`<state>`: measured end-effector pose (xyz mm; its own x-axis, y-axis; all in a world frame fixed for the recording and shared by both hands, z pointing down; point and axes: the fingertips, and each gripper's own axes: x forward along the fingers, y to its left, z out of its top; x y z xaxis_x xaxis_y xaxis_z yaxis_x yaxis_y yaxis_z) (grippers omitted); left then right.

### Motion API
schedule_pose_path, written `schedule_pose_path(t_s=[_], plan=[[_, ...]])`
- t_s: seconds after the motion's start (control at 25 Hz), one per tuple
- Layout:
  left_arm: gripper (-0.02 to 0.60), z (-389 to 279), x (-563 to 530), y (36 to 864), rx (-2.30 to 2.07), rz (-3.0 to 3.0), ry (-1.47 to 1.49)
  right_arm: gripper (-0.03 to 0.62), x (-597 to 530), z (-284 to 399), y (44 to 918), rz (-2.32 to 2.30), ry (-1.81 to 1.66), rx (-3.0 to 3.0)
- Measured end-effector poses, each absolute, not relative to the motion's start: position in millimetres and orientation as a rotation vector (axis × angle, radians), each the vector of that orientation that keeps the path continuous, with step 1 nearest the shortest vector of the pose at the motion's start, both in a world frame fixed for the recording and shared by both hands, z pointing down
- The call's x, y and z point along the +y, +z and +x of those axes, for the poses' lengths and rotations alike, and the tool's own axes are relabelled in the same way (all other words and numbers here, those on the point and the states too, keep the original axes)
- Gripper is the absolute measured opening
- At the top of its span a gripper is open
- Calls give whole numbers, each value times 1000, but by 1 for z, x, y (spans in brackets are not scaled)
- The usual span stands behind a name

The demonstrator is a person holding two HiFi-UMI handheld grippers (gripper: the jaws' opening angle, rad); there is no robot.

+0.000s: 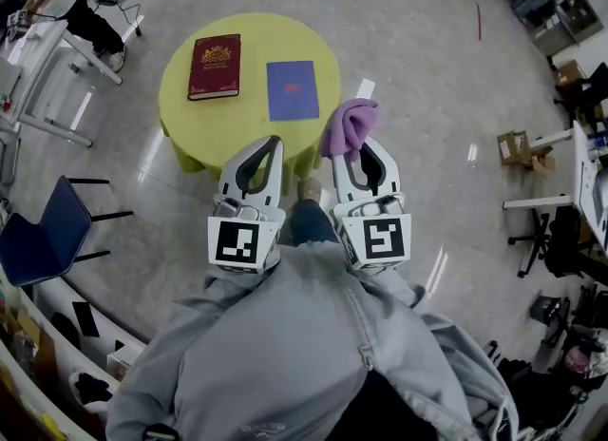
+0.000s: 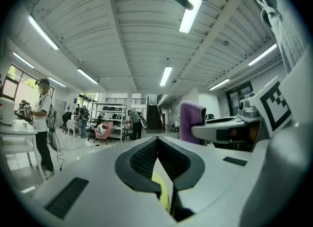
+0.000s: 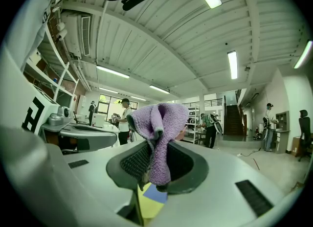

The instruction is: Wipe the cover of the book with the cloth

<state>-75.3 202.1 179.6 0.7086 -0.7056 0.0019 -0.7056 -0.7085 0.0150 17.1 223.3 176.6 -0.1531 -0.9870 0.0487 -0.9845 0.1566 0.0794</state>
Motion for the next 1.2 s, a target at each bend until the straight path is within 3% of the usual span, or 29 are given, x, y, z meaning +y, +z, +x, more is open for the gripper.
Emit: schedule_pose_path(t_s=[0.68,1.2], plan=[[18,8,20,213,-1350,2745,82,100,29,97,214,1750,61,-2429],[18,12,-30,226,-1473,2643,164,100,-35,103,235,1593,112,-2523]])
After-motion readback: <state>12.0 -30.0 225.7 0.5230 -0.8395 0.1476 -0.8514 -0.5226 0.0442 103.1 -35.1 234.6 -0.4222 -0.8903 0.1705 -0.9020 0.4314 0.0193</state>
